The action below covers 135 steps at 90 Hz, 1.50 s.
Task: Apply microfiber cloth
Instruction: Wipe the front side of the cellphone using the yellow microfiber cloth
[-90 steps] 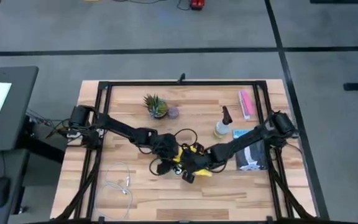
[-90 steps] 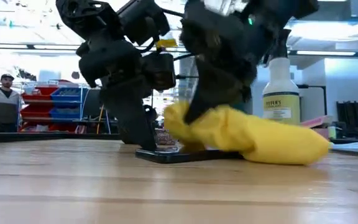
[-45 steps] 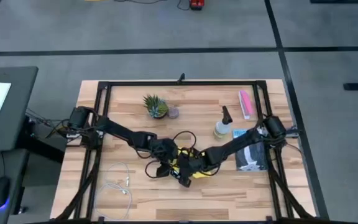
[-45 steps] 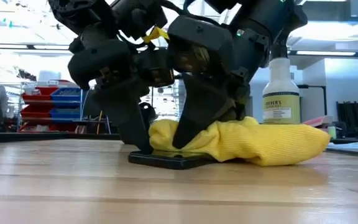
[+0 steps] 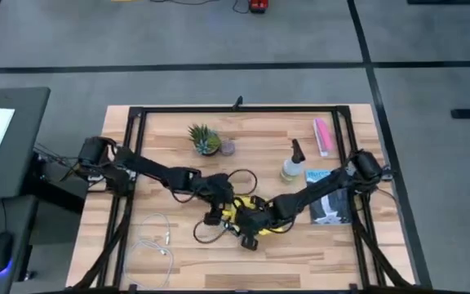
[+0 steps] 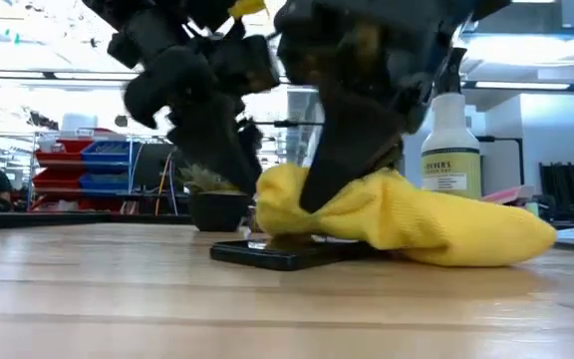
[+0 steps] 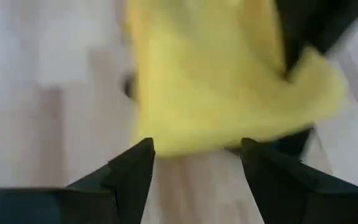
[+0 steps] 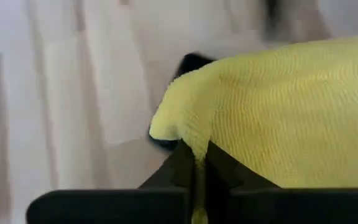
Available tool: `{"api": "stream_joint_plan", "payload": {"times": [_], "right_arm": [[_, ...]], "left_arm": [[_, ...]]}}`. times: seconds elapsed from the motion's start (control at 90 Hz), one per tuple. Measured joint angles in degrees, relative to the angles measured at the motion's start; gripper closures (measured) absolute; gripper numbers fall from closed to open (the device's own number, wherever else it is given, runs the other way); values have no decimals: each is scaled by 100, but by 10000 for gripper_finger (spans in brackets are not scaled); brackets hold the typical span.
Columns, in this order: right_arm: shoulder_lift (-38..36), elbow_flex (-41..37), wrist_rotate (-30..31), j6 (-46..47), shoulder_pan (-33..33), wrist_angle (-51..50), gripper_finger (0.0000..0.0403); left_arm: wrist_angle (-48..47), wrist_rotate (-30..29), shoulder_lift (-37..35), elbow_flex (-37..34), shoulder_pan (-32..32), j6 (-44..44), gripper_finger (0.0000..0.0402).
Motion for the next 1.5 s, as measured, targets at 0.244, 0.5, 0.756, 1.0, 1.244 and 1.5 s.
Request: {"api": "stream_joint_plan", "payload": {"times": [0.244, 0.5, 0.756, 1.0, 1.244, 1.5], "right_arm": [[-522, -2, -16, 135, 300, -605, 403], [-297, -197, -509, 520, 364, -624, 403], [-10, -198, -419, 522, 149, -785, 403], [-20, -199, 193, 530, 107, -1644, 403], [-314, -200, 376, 482, 178, -1724, 403], [-1058, -201, 704, 385, 454, -1708, 403]], "left_arm": [[784, 720, 339, 39, 267, 713, 182], [975, 836, 1120, 632, 420, 1070, 182], [-255, 792, 1445, 1038, 545, 1028, 182], [-1546, 228, 1221, 1028, 576, 255, 183], [-2027, -127, 1158, 1027, 417, -894, 183], [-1883, -466, 1122, 1014, 310, -1070, 183]]}}
